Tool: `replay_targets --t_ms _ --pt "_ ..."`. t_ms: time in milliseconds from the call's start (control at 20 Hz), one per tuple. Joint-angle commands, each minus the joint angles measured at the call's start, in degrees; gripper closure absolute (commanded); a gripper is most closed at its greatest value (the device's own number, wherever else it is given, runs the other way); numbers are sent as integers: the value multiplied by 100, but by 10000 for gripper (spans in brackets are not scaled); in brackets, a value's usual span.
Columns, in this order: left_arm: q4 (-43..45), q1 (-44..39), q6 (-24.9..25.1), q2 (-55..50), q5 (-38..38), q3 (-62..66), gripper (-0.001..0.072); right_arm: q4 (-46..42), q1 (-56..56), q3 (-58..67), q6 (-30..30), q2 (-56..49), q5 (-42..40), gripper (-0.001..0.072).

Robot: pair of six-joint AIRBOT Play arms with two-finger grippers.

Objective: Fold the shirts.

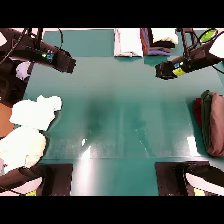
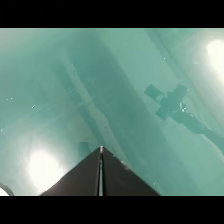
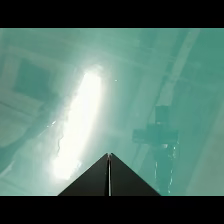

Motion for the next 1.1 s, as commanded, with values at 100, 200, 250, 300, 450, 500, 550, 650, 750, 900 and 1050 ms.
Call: replay_targets --t_ms 100,200,250,300,450,500,550,650,750,900,1050 --pt "0 2 2 -4 2 0 686 9 4 4 4 -4 2 690" --pt "0 2 0 -4 2 0 685 11 4 4 4 -4 0 690" --pt "2 2 2 -4 2 0 686 11 4 4 4 -4 0 690" --pt "0 4 0 -4 2 0 686 11 4 4 4 -4 0 690" --pt "2 4 0 -4 2 0 686 11 4 2 4 -4 2 690" --pt "0 2 0 -4 7 0 686 11 4 4 4 -4 7 690" --pt "-7 2 0 -4 170 -2 686 9 4 4 4 -4 11 690" --pt "7 4 -13 -4 726 0 686 9 4 4 4 -4 48 690" --pt "785 85 72 2 472 4 685 9 4 2 4 -4 50 690" --pt "2039 896 -262 -13 -503 -109 685 9 4 2 4 -7 90 690" --pt "2022 2129 -258 -13 -964 -828 601 9 4 2 4 -7 92 690"
